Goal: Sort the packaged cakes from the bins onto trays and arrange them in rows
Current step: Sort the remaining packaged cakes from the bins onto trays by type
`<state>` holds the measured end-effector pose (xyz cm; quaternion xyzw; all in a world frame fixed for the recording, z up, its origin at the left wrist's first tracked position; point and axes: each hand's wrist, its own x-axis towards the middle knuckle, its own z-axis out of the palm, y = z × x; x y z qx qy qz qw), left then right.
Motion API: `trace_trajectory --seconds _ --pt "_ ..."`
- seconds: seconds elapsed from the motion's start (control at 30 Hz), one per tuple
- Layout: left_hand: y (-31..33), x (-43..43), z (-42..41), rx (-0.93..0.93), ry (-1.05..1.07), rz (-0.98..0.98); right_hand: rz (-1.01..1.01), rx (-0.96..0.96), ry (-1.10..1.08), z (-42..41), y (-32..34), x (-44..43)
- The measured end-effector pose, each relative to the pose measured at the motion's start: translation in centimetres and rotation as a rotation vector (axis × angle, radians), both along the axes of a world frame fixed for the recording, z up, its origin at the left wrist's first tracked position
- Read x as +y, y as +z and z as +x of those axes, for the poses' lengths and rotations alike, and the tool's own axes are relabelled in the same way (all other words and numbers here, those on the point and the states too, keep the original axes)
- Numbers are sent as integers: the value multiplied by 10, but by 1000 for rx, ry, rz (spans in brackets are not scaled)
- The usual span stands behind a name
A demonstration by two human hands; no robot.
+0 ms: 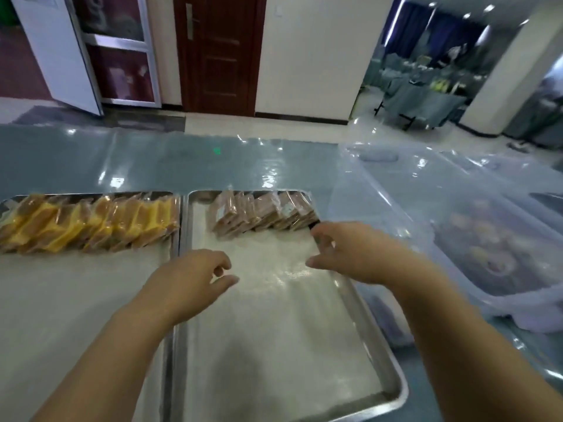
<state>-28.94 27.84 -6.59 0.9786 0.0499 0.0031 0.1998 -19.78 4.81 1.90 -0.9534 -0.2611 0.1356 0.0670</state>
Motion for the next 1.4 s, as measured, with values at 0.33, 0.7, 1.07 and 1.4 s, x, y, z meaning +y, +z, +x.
trace_trajectory --seconds 0.33,0.7,1.07,1.4 --pt "69 -111 111 -214 -181 -1 137 -183 -151 86 61 -131" --pt "68 -246 200 -282 -45 -10 -331 25 42 225 -11 -218" --pt "61 -260 212 -54 285 -80 -633 121 275 299 -116 -200" --pt "62 -264 206 -152 378 -193 -586 167 296 301 -145 -210"
